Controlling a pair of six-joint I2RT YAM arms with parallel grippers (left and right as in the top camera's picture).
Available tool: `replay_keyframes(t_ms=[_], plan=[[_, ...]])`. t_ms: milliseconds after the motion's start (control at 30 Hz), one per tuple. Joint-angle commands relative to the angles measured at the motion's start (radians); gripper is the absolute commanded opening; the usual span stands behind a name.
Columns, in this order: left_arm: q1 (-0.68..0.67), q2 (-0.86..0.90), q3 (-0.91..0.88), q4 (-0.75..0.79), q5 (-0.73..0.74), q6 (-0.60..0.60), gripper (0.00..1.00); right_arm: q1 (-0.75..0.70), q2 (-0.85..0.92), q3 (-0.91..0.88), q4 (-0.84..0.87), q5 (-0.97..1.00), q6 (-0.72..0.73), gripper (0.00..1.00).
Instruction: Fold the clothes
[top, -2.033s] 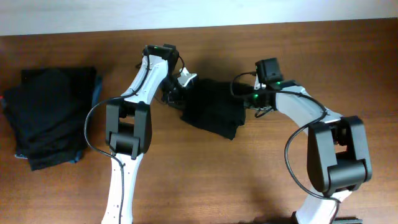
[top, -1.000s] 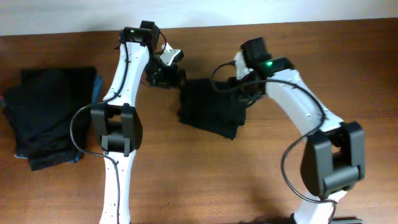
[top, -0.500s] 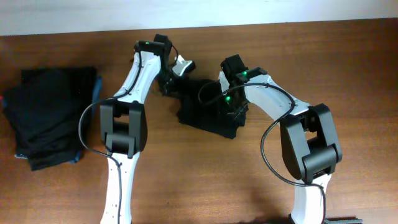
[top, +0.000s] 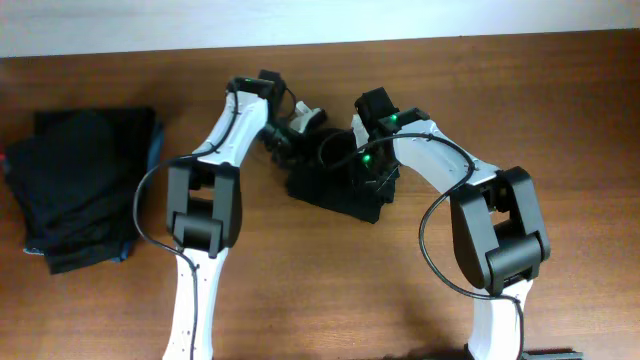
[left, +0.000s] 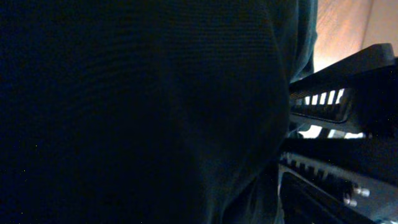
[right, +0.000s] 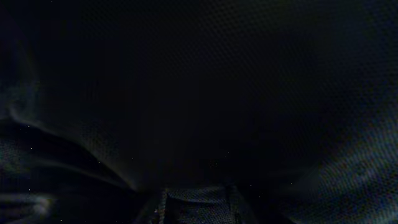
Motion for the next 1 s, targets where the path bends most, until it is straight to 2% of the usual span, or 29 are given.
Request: replay_keyframes(t_ms=[0, 67, 133, 167, 300, 333, 633, 800, 967], plan=[[-0.063, 0.023, -0.024, 0.015, 0.011, 0.012, 0.72, -0.005, 0.059, -0.018, 0.004, 0.039, -0.004, 0.38], [-0.074, 0.023, -0.024, 0.029, 0.007, 0.012, 0.68, -0.005, 0.059, -0.018, 0.003, 0.039, -0.004, 0.38], [-0.078, 0.023, -0.024, 0.035, 0.004, 0.012, 0.57, -0.005, 0.059, -0.018, 0.003, 0.039, -0.004, 0.38], [-0.078, 0.023, -0.024, 0.037, 0.003, 0.012, 0.38, -0.005, 0.059, -0.018, 0.003, 0.039, -0.004, 0.38], [-0.068, 0.022, -0.024, 0.04, 0.001, 0.012, 0.05, -0.005, 0.052, -0.013, 0.003, 0.039, -0.004, 0.36], [-0.063, 0.022, -0.024, 0.039, -0.003, 0.012, 0.02, -0.005, 0.045, -0.008, -0.002, 0.039, -0.004, 0.37], [0.0, -0.043, -0.021, 0.032, -0.131, 0.011, 0.01, -0.02, -0.18, 0.221, -0.2, 0.043, -0.063, 0.41], [0.036, -0.176, -0.021, 0.027, -0.273, 0.011, 0.01, -0.08, -0.327, 0.388, -0.332, 0.166, -0.068, 0.44], [0.087, -0.348, -0.021, -0.014, -0.44, 0.011, 0.0, -0.178, -0.451, 0.417, -0.403, 0.175, -0.103, 0.45]])
